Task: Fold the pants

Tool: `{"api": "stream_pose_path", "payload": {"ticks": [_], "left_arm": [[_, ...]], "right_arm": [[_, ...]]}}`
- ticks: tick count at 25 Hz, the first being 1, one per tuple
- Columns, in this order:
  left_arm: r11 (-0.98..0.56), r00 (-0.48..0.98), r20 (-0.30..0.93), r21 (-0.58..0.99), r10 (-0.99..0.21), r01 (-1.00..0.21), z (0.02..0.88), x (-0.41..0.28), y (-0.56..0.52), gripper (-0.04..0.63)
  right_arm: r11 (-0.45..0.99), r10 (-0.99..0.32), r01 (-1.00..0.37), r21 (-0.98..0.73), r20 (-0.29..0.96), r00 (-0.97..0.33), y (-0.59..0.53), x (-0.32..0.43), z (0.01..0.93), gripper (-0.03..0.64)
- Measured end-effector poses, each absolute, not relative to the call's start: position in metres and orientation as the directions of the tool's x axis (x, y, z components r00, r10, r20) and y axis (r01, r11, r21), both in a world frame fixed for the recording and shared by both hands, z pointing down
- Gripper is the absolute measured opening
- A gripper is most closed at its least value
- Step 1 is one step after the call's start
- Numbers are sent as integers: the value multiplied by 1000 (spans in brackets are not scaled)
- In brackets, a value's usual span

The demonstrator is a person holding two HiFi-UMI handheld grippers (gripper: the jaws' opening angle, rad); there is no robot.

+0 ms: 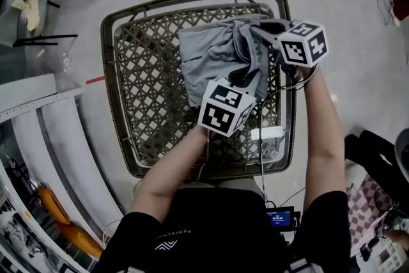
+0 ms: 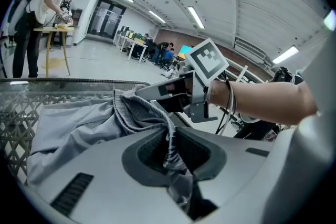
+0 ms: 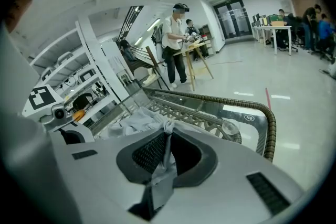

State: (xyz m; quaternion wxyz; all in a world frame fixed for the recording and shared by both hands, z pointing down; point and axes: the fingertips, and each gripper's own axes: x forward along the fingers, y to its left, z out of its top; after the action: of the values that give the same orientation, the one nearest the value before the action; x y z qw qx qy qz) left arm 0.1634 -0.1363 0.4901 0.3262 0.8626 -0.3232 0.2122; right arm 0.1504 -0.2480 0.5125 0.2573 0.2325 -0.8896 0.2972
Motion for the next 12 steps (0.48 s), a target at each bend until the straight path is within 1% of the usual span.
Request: {"api": "stream_pose_path", "payload": {"ticks": [8,12], "left_arm": [[-658,691,585,325,-425,-679,489,179,-133,72],[-713,700,583,271,-413,-647,488,192,-126,115]], "right_arm": [[672,-323,-634,-382,620,-715,-248,173,510,49],[627,-392,-684,-373,607,-691,-254,193,502,66]]}}
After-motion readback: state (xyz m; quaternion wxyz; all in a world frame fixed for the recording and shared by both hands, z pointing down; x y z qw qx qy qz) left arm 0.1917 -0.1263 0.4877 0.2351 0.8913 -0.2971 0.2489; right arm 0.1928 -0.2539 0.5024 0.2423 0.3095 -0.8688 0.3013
